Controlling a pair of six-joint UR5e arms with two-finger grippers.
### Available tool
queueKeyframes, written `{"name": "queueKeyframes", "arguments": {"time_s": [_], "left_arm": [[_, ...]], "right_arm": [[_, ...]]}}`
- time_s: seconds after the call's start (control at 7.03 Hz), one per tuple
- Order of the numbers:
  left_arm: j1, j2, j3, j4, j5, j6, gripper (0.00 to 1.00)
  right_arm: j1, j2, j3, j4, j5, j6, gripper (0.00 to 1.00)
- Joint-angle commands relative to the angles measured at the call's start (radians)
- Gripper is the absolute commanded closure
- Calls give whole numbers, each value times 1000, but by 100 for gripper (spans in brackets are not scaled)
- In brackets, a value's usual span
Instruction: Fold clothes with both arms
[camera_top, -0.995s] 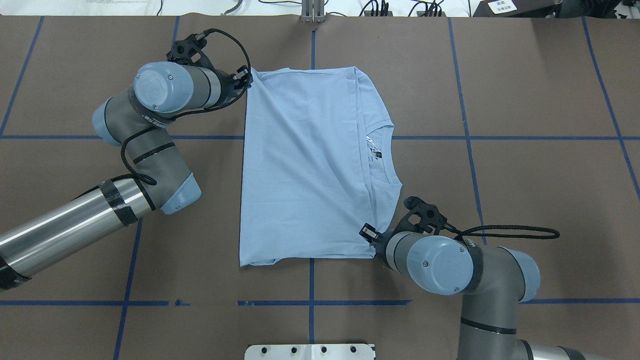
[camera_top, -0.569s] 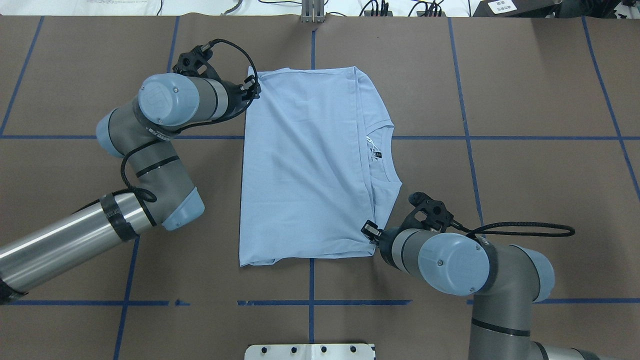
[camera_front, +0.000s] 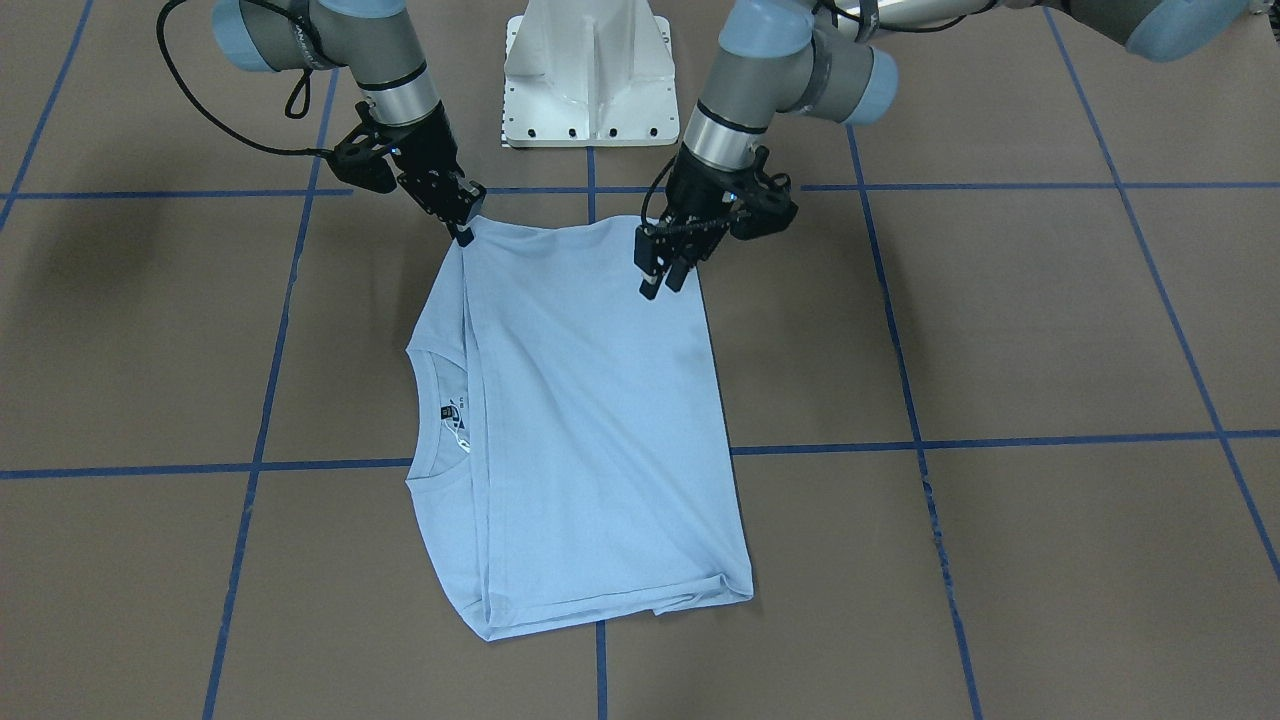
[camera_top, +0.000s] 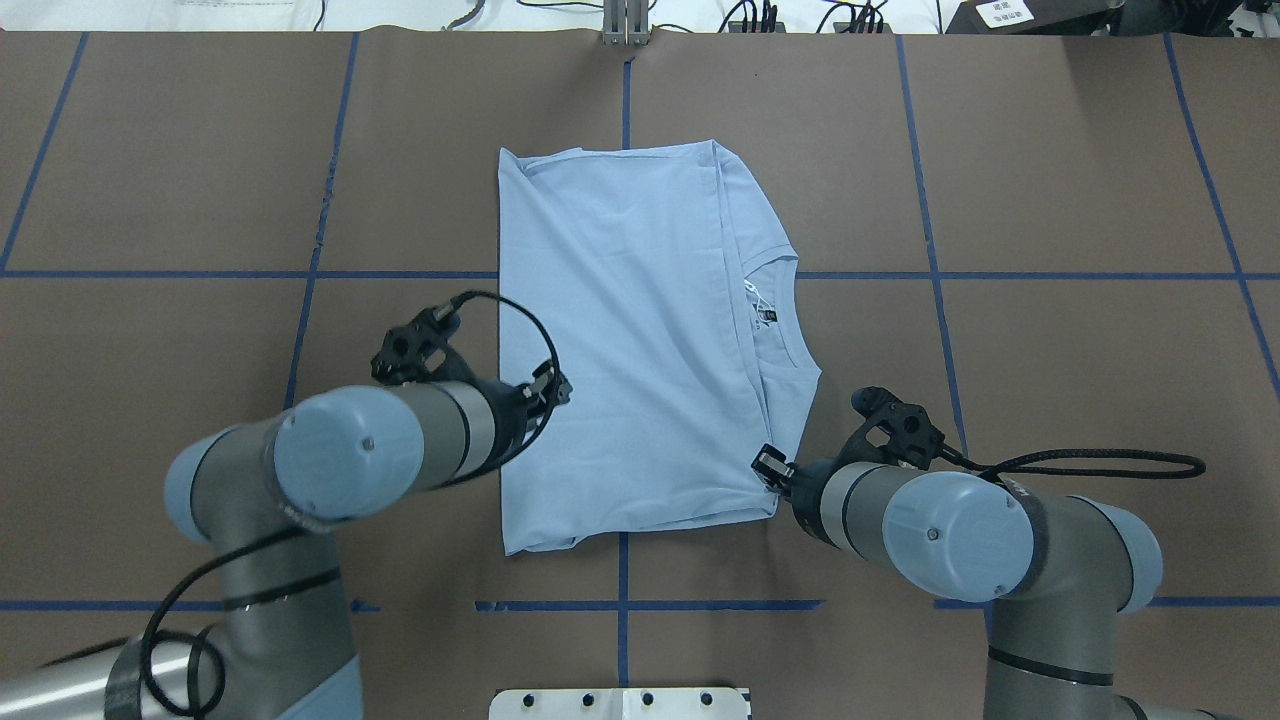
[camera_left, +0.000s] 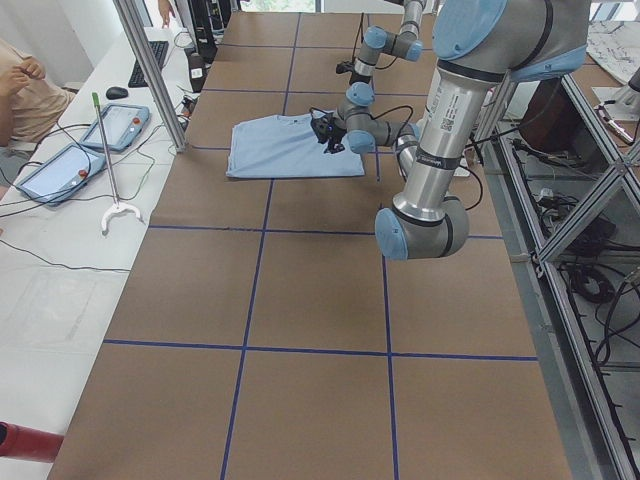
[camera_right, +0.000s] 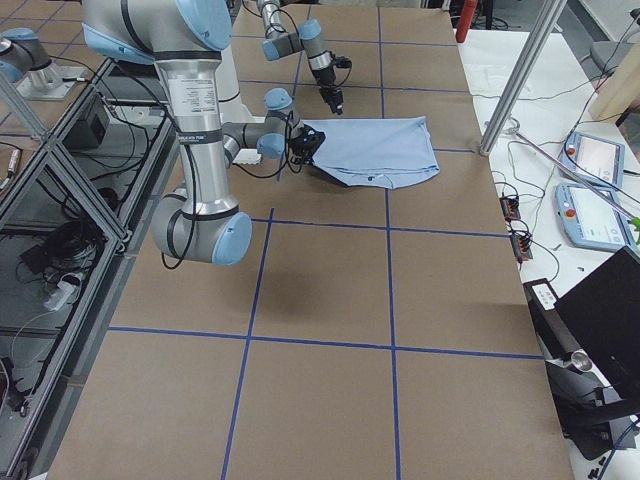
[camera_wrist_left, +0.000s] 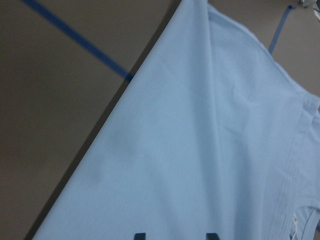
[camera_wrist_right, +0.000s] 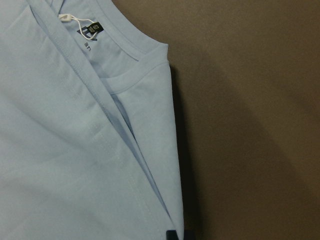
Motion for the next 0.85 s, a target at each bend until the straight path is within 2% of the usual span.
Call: {"name": "queueKeyframes", "arguments": {"time_s": [0.0, 0.14, 0.71], "left_arm": [[102, 79, -50, 29, 40, -61, 46], [105, 105, -50, 29, 39, -64, 46], [140, 98, -30, 28, 36, -68, 47]], "right_arm": [[0, -3, 5, 0, 1, 0, 100], [0, -3, 7, 2, 1, 0, 100], [-2, -3, 7, 2, 1, 0, 100]]}}
